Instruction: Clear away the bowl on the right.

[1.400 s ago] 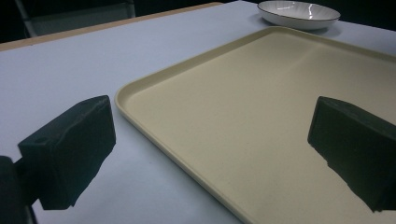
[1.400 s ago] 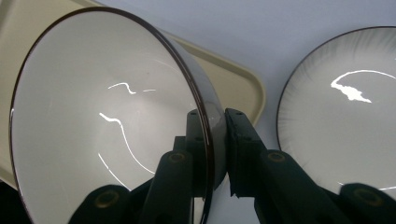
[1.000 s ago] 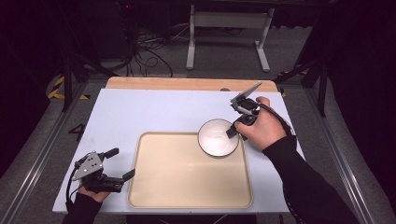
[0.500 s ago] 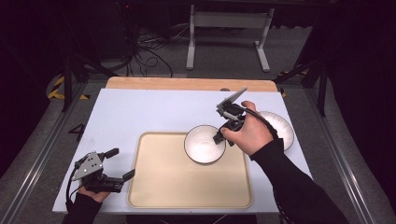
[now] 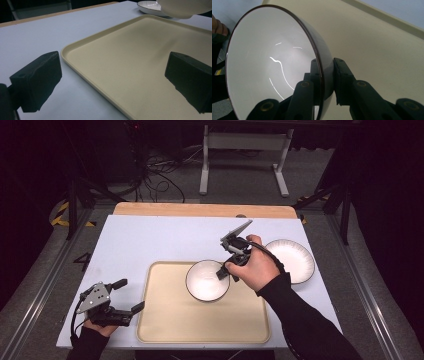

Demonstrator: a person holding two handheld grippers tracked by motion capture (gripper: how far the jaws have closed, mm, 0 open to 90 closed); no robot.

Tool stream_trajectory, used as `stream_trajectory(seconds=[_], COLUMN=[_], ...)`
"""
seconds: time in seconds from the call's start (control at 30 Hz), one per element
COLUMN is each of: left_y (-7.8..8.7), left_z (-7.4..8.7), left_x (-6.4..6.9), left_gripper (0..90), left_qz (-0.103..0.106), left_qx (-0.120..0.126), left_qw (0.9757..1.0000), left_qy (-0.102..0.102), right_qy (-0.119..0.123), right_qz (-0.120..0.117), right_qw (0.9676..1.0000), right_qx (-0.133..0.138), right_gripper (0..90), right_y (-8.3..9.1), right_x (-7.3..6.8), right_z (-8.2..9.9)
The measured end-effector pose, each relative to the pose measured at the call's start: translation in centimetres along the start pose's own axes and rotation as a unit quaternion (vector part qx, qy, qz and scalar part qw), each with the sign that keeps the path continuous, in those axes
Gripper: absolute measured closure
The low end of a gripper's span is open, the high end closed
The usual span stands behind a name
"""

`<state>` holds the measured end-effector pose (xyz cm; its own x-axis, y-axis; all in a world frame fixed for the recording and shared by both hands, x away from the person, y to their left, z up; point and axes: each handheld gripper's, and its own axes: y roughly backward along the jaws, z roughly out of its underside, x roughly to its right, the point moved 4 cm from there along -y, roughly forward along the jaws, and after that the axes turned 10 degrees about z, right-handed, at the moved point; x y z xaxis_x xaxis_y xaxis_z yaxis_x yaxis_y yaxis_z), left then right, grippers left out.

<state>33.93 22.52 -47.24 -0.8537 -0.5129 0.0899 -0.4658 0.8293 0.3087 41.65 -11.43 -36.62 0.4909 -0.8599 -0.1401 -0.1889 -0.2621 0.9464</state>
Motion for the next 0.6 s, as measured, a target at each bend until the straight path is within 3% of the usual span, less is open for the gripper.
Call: stream_trajectory(seconds=[0.6], left_y=[0.0], left_z=[0.0], left_x=[0.0], left_gripper=[1.6], left_qz=[-0.001], left_qx=[0.002], left_qw=[1.0000], left_qy=[0.001], right_qy=[0.003], right_qz=[-0.014], right_qw=[0.9997], right_qx=[-0.019], right_gripper=[77.2], right_y=[-4.2], right_x=[0.0], right_z=[0.5])
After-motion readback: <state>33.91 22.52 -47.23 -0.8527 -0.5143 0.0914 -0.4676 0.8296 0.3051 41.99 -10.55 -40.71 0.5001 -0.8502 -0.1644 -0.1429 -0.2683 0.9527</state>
